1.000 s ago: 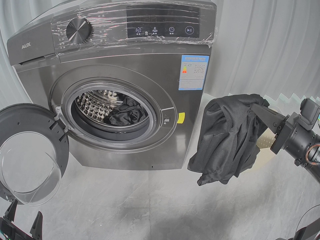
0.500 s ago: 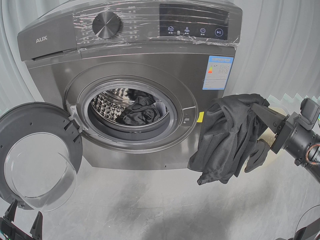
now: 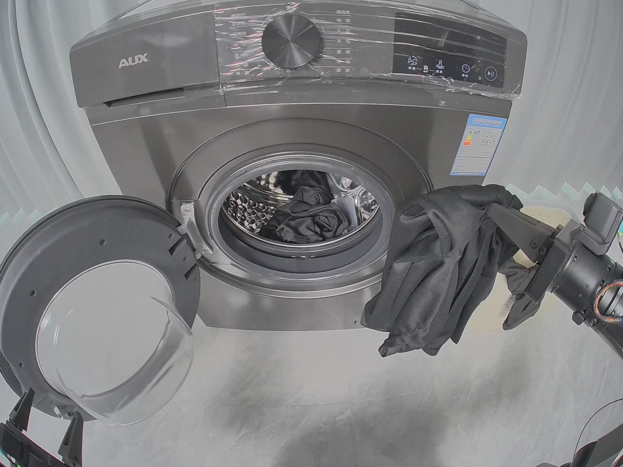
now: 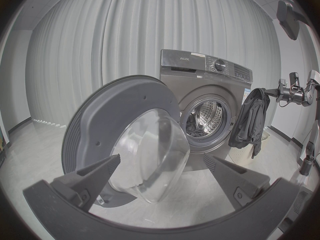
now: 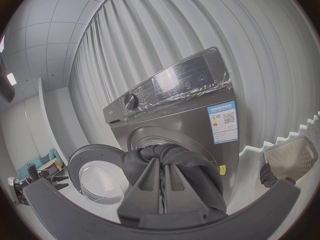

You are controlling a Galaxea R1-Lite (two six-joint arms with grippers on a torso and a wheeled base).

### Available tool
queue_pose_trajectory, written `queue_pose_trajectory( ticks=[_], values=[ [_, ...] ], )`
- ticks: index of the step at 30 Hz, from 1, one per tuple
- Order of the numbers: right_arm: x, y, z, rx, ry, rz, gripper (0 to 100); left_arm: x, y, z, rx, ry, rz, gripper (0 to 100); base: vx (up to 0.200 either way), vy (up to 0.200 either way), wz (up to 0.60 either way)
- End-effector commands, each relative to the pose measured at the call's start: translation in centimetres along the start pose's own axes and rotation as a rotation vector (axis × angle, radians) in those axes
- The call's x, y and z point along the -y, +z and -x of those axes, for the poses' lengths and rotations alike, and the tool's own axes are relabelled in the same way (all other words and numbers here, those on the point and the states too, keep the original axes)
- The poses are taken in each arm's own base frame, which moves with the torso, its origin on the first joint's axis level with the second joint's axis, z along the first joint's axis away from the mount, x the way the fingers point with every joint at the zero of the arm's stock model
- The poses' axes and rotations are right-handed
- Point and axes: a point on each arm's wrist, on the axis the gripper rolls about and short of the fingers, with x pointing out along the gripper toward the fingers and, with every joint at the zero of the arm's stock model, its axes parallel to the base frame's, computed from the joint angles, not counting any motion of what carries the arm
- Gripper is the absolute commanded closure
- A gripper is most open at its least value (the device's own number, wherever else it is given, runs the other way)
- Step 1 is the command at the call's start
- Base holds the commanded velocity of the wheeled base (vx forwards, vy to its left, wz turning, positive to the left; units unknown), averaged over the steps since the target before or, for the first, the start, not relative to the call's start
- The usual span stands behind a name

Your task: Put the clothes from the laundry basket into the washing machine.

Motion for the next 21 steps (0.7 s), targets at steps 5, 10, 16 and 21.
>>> queue_pose_trajectory(
  ticks=[5,10,16,21],
  values=[
    [0.04,-0.28,-0.06,-0.011,-0.002,0.001,100,-0.02,-0.44,0.02,0.002,0.001,0.001,0,0.0,0.0,0.0],
    [0.04,-0.28,-0.06,-0.011,-0.002,0.001,100,-0.02,-0.44,0.02,0.002,0.001,0.001,0,0.0,0.0,0.0],
    [0.04,-0.28,-0.06,-0.011,-0.002,0.001,100,-0.02,-0.44,0.02,0.002,0.001,0.001,0,0.0,-0.2,0.0],
    [0.07,-0.41,0.04,-0.016,-0.002,0.003,100,-0.02,-0.43,0.02,0.004,0.001,-0.001,0,0.0,0.0,0.0]
  ],
)
